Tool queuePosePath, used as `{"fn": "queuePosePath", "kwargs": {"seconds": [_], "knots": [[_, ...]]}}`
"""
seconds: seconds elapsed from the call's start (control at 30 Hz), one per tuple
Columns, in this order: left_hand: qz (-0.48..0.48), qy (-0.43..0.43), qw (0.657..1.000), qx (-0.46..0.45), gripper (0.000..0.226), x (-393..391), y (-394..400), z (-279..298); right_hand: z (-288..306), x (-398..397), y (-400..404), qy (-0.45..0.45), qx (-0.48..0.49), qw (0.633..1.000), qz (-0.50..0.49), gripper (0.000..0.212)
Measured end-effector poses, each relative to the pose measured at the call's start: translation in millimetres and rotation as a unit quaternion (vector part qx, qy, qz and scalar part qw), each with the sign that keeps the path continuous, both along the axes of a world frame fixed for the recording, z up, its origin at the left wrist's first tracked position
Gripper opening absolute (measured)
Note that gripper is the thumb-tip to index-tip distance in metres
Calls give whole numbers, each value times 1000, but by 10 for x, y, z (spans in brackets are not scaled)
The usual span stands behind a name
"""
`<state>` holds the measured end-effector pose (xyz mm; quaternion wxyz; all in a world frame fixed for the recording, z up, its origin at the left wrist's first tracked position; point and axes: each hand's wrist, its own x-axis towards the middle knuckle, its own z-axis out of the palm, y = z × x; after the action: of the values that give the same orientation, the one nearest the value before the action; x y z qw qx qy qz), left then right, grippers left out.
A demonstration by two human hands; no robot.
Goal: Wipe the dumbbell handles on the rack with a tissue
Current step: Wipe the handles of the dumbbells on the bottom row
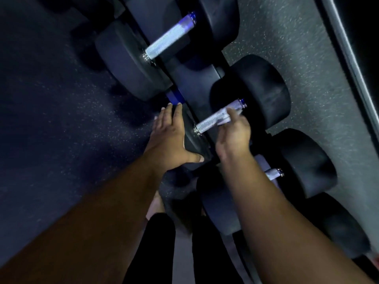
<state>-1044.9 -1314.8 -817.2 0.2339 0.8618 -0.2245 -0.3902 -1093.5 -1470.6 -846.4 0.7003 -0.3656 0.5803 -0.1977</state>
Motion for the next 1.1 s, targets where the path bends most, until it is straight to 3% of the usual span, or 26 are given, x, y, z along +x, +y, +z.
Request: {"fn": "queuePosePath", "kwargs": {"seconds": [0.07, 0.23, 0.33, 0.43, 0.53, 0.6, 0.67, 0.73, 0.83, 0.87, 0.9, 0.93, 1.03, 1.1], "knots": [[7, -2, 1000, -4, 156, -5, -2, -9, -98, 69, -60, -34, 16, 999, -31, 11], [14, -6, 1000, -10, 157, -16, -13, -28, -106, 10, 160, -6, 99, 990, 102, 6], [20, -9, 1000, -4, 160, -26, -14, -24, -83, -36, -23, -55, 64, 996, 19, 9], [27, -11, 1000, 11, 163, -37, -47, 10, -135, -134, 145, 14, 0, 1000, 26, 16], [36, -9, 999, 24, 164, -63, -72, 41, -152, -327, 371, 133, -75, 972, 178, 20], [35, -13, 999, 30, 163, -86, -88, 47, 10, -439, 380, 202, -193, 910, 307, 21], [31, -16, 999, 39, 161, -89, -72, 41, 193, -430, 288, 202, -353, 821, 401, 30], [39, -37, 998, 41, 157, -174, -52, 57, 249, -328, 56, 217, -507, 667, 500, 49], [59, -72, 995, 35, 148, -310, -37, 32, 147, -172, -163, 325, -542, 377, 678, 57], [64, -79, 994, 33, 145, -364, -31, 28, 98, -197, -145, 325, -540, 305, 714, 58], [68, -87, 993, 33, 141, -425, -31, 35, 67, -250, -109, 306, -537, 262, 741, 59], [70, -95, 992, 35, 137, -477, -30, 41, 68, -299, -67, 283, -534, 249, 757, 60], [69, -128, 989, 40, 128, -661, -31, 84, 180, -427, -76, 237, -524, 256, 777, 63], [66, -137, 987, 48, 125, -851, -53, 139, 279, -571, -165, 222, -496, 303, 783, 63]]}}
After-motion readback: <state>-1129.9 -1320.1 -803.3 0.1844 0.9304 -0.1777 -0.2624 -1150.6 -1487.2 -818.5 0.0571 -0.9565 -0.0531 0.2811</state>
